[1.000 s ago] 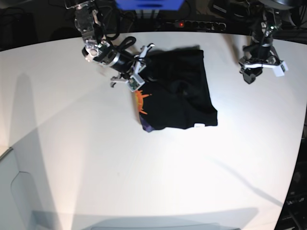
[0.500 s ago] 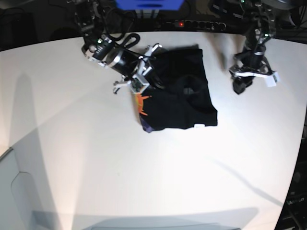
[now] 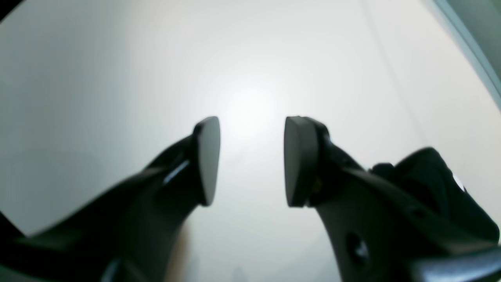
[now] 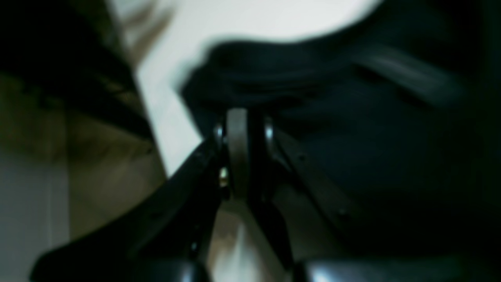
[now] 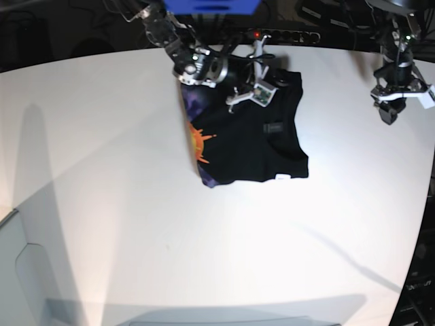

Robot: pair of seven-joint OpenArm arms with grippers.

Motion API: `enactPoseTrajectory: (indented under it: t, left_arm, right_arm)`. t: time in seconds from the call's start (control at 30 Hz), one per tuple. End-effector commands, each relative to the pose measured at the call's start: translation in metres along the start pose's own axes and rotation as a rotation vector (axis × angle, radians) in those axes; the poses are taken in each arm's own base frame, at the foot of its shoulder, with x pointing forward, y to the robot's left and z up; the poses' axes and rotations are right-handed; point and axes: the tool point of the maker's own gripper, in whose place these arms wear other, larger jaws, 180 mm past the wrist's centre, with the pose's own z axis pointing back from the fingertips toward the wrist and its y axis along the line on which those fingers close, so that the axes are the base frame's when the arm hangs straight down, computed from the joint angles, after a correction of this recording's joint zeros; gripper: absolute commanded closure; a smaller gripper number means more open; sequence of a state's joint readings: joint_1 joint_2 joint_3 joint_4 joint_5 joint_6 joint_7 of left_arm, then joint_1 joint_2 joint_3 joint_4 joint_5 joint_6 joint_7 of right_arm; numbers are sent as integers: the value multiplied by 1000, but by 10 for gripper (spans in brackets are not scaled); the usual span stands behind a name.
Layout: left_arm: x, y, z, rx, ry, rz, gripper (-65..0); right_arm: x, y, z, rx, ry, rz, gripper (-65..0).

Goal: Fold the T-shirt properly
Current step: 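Lift the left gripper away and move the right gripper onto the bundle, then pat the printed edge of the bundle with the right gripper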

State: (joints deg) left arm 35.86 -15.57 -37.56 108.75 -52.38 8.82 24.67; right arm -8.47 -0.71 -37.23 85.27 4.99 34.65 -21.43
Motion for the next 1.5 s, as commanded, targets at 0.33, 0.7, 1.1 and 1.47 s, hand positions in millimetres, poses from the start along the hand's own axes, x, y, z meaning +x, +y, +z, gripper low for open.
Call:
enactPoseTrajectory:
  t: [0.33, 0.7, 1.1, 1.47]
  left_arm:
    - [7, 6, 9, 11, -23, -6, -262]
    - [-18, -8, 8, -24, 34, 16, -262]
    - [-32, -14, 17, -31, 60, 31, -262]
    - [-56, -53, 9, -126, 112, 68, -275]
  right_arm:
    - [66, -11, 51, -69, -178, 154, -37]
    - [78, -149, 101, -406, -208, 81, -38]
    - [38, -216, 85, -439, -97, -44, -36]
    - [75, -222, 141, -580, -361, -39, -38]
